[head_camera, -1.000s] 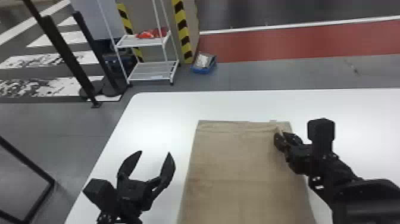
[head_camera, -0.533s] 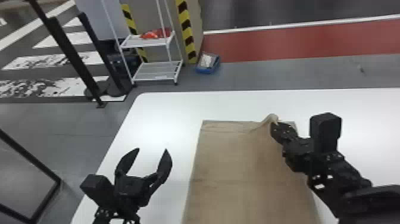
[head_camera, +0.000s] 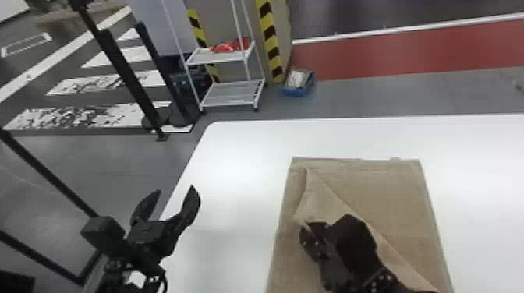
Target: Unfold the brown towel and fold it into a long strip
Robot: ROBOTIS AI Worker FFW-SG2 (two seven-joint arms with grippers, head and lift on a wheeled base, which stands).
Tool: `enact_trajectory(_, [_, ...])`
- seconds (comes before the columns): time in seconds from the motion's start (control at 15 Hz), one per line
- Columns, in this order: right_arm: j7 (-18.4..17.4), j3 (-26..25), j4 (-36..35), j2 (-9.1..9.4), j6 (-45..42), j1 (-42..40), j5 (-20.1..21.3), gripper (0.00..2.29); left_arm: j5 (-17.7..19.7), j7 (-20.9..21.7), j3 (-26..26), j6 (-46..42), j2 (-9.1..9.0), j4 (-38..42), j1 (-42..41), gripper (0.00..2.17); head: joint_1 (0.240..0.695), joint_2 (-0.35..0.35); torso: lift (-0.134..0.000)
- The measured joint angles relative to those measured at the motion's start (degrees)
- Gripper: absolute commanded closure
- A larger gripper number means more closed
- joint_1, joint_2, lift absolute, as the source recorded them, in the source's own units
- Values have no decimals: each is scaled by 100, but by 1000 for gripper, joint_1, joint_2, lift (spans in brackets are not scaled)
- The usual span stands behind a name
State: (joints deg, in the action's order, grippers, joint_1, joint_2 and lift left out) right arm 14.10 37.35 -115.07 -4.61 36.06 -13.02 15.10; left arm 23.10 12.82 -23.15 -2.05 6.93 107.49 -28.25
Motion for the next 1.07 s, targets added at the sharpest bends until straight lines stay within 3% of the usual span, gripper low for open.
enact_trajectory(0.27, [635, 316, -301, -125, 703, -168, 128, 36, 23, 130, 24, 77, 17, 34, -26, 80, 695, 350, -116])
enact_trajectory(0.47, [657, -185, -948, -380, 292, -609, -331, 46, -98, 756, 208, 77, 40, 51, -21, 80, 695, 350, -116])
enact_trajectory(0.6, [664, -920, -1412, -457, -318, -1105, -702, 53, -468, 1713, 290, 321, 85, 162, -9, 83, 695, 350, -116])
enact_trajectory(0.8, [658, -2383, -1925, -420, -1137, -1880, -1205, 66, -1471, 3182, 316, 629, 52, 425, -13, 107, 695, 350, -116])
enact_trajectory(1.0, [664, -4098, -2032, -25, -1468, -2311, -2023, 70, -2294, 4140, 349, 664, 21, 742, -137, 144, 695, 172, -116])
enact_trajectory(1.07, [692, -4565, -2031, 128, -1486, -2381, -2218, 70, -2501, 4355, 375, 661, 16, 832, -160, 144, 695, 50, -116])
